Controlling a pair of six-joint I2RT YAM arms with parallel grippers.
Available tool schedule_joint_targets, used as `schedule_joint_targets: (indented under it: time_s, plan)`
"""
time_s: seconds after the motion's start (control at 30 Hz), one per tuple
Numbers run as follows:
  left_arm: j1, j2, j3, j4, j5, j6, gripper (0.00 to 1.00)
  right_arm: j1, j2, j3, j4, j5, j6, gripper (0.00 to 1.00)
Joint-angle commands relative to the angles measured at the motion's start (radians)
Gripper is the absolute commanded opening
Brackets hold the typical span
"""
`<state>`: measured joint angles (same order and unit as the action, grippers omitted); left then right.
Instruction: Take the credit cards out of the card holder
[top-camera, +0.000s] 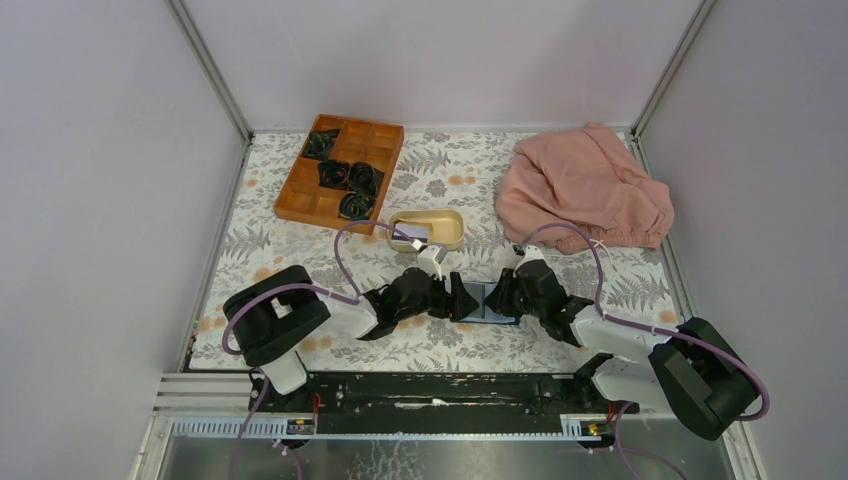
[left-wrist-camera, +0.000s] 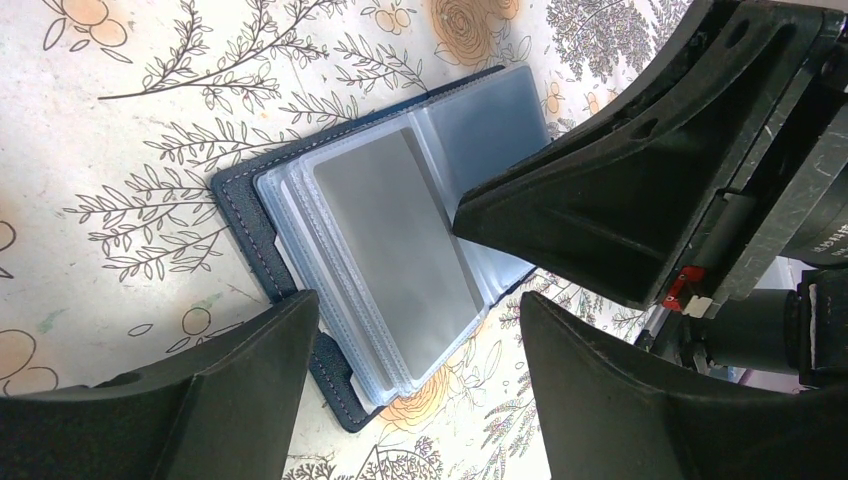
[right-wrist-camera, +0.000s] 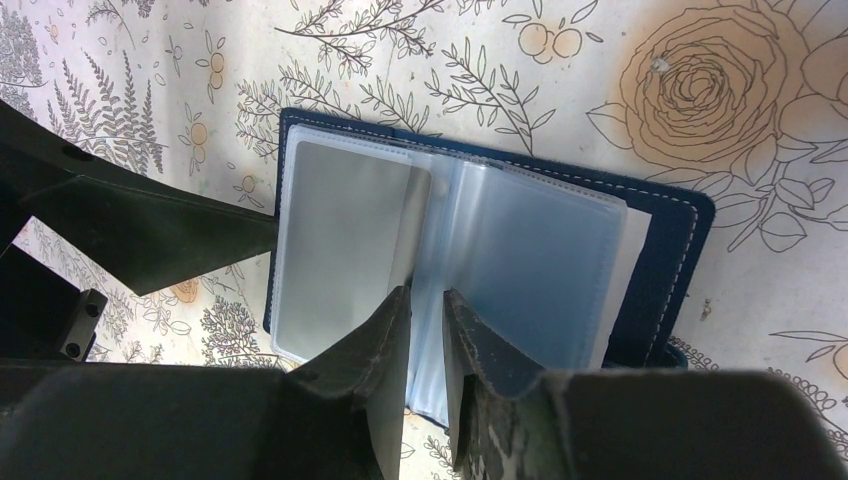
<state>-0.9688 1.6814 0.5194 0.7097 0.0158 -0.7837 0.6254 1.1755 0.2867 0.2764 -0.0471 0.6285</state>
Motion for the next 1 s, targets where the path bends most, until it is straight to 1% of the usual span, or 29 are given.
schedule_joint_targets:
  time_s: [0.0, 0.17, 0.3, 0.43, 0.5, 0.53, 0.57, 0.67, 0.97]
  plan:
    - [-0.002, -0.014, 0.017, -0.003, 0.009, -0.003, 0.81, -0.006, 0.003, -0.009, 0.028, -0.016, 0.003, 0.26]
    - [-0.003, -0.049, 0.026, -0.027, 0.015, -0.006, 0.81, -0.009, -0.033, -0.012, 0.011, -0.012, 0.004, 0.26]
    - [-0.002, -0.082, 0.034, -0.056, 0.009, -0.005, 0.82, -0.008, -0.073, -0.006, -0.013, -0.017, -0.005, 0.3]
    - [-0.002, -0.073, 0.042, -0.048, 0.025, -0.026, 0.82, -0.008, -0.081, -0.005, -0.021, -0.019, -0.009, 0.29]
    - [-0.003, -0.06, 0.043, -0.033, 0.032, -0.038, 0.74, -0.009, -0.075, -0.004, -0.021, -0.021, -0.009, 0.22]
    - [-0.003, -0.053, 0.04, -0.022, 0.032, -0.041, 0.7, -0.01, -0.072, -0.005, -0.021, -0.021, -0.009, 0.21]
    - [-0.004, -0.049, 0.036, -0.009, 0.033, -0.042, 0.69, -0.01, -0.073, -0.006, -0.021, -0.022, -0.008, 0.2]
    - [-0.003, -0.041, 0.029, 0.009, 0.028, -0.051, 0.69, -0.01, -0.078, -0.007, -0.023, -0.018, -0.009, 0.21]
    - [0.001, -0.014, 0.038, -0.006, -0.002, -0.045, 0.69, -0.02, -0.071, -0.002, -0.025, -0.013, -0.016, 0.26]
